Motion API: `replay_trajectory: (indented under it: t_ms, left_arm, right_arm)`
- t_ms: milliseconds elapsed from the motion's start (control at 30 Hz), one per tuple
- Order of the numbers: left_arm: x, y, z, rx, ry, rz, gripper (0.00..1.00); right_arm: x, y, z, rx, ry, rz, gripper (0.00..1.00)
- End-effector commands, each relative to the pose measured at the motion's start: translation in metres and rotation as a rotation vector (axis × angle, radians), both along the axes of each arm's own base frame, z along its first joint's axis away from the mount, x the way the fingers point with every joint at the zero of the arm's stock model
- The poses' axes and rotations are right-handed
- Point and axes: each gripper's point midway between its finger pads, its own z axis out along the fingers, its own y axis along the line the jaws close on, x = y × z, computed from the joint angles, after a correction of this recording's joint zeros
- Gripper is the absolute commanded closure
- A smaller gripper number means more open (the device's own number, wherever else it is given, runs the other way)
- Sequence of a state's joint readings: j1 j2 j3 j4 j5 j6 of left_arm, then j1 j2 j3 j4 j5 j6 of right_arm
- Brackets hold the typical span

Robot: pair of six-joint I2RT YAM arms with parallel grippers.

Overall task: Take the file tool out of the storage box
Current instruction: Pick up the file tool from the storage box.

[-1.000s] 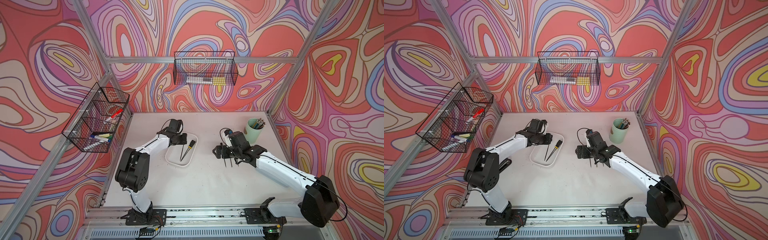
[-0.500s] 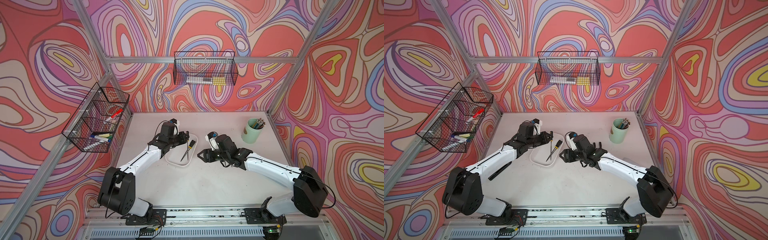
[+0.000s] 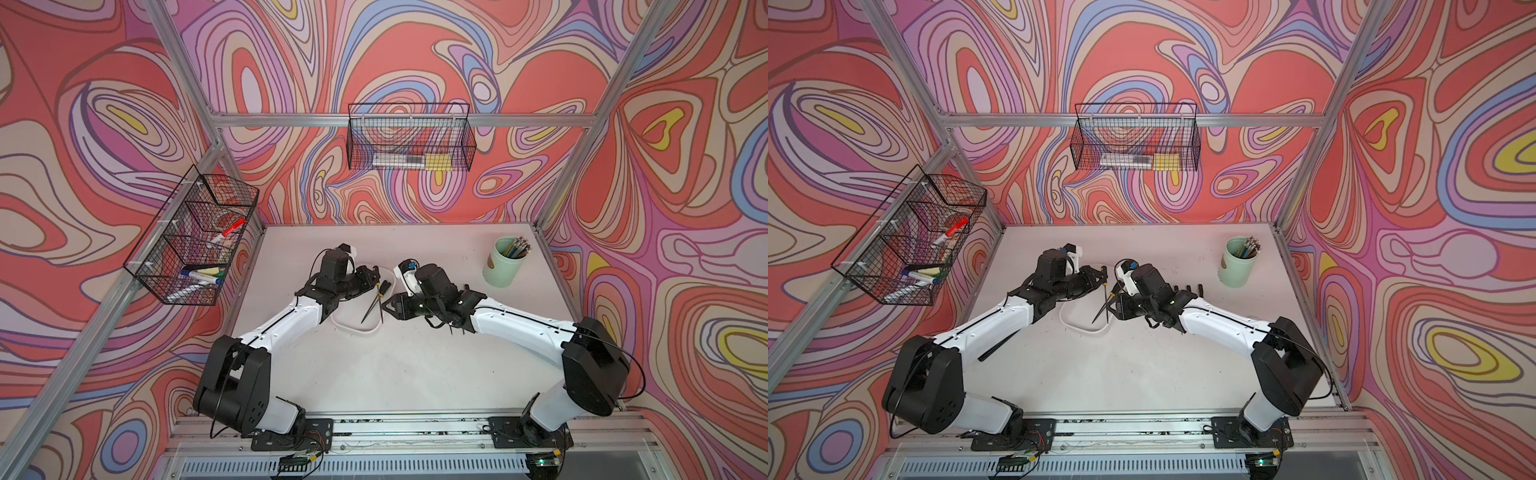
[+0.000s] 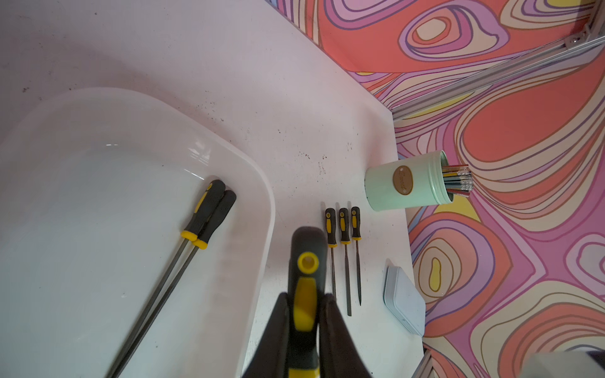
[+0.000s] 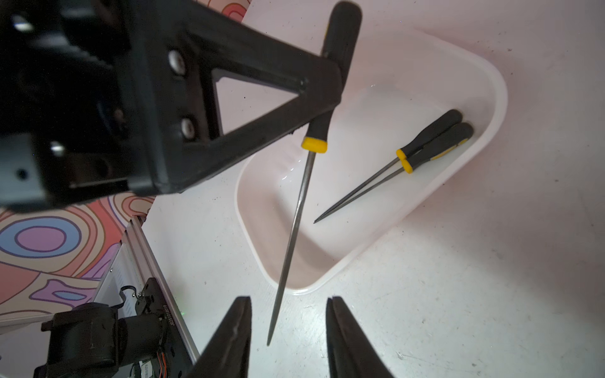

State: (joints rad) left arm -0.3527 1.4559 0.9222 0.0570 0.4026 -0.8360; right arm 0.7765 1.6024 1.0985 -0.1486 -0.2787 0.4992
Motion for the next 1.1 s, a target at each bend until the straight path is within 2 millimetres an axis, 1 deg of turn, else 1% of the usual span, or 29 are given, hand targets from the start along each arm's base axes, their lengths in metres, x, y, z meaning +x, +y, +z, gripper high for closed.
replay_trajectory:
  t_ms: [0,367,433,533,833,900,1067]
  left_arm:
    - [-0.002,-0.004,0.019,-0.054,-0.041,-0.009,0.89]
    - [-0.005,-0.007,0.023,-0.070,-0.036,-0.021,0.89]
    - [-0.004,-0.007,0.022,-0.070,-0.034,-0.022,0.89]
    - [-0.005,-0.007,0.021,-0.070,-0.032,-0.023,0.89]
    - [-0.006,-0.012,0.023,-0.097,-0.029,-0.041,0.88]
    - [-0.007,-0.013,0.023,-0.102,-0.032,-0.049,0.88]
    - [-0.008,-0.016,0.024,-0.113,-0.042,-0.066,0.84]
  right_arm:
    - [0.002,0.011,0.003,0.008,-0.010,0.021,0.63]
    - [0.005,0.014,-0.004,-0.011,-0.001,0.025,0.72]
    - [0.006,0.014,-0.004,-0.014,-0.002,0.025,0.76]
    - [0.006,0.014,-0.004,-0.018,-0.003,0.024,0.84]
    - [0.009,0.015,-0.007,-0.038,-0.003,0.021,0.96]
    - [0.011,0.014,-0.008,-0.046,-0.004,0.013,1.00]
    - [0.015,0.010,-0.010,-0.063,-0.014,-0.014,1.00]
